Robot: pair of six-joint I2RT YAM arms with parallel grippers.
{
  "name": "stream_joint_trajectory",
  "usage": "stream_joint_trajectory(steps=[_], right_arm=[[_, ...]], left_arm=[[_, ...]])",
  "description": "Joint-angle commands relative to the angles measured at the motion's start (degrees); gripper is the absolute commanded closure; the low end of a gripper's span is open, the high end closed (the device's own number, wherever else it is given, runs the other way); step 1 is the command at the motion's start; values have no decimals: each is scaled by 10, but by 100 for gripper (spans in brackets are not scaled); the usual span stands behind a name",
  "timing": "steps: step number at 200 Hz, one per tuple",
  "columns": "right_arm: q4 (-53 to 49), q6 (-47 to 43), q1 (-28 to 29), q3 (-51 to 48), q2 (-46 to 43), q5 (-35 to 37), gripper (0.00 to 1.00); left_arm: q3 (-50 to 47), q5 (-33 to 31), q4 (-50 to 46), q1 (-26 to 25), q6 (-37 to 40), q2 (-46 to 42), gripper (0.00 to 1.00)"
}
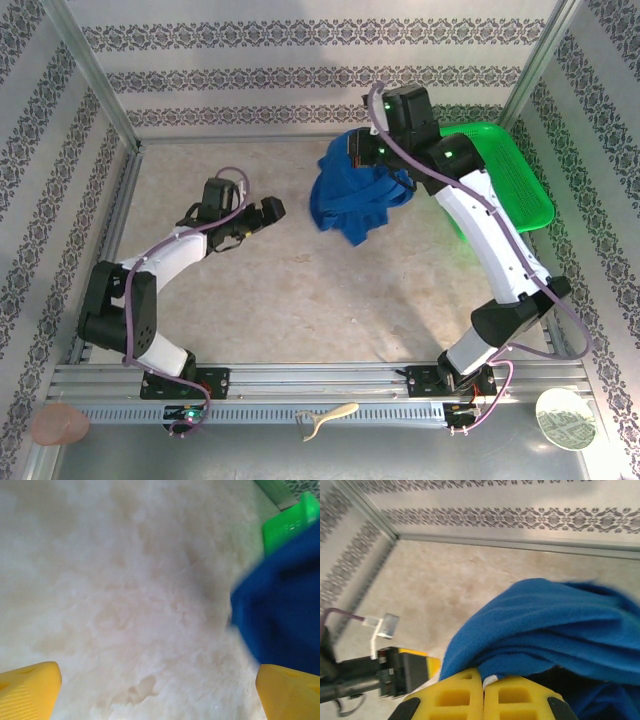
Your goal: Fold the inside-out t-shirt
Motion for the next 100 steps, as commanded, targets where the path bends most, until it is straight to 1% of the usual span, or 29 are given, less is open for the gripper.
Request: stream_joint_trajectory(steps=[1,13,27,33,45,64,79,93,100], right_arm=[[-43,-43,27,14,23,74,100],[-7,-29,34,-8,17,70,100],[-33,-10,20,20,44,35,100],[-25,-5,22,19,45,27,100],[2,13,27,3,37,24,100],[8,34,25,0,41,17,100],[19,47,25,-13,36,10,100],[33,59,25,-28,25,5,100],[37,64,23,-36,19,4,100]], left_arm=[[-32,-5,126,-9,-64,-70,0],[-40,-21,147,-34,-75,-96,0],[-31,-48,146,-73,-70,-115,0],[-27,-61,150,-92,-68,-118,0],[-19,-85,171,-130,-69,-114,0],[-2,-112,198,-181,-68,-86,0],[3,-137,200,-203,-61,-59,0],[-7,-145,206,-207,-67,-32,0],[-19,-151,210,-207,-71,-23,7]])
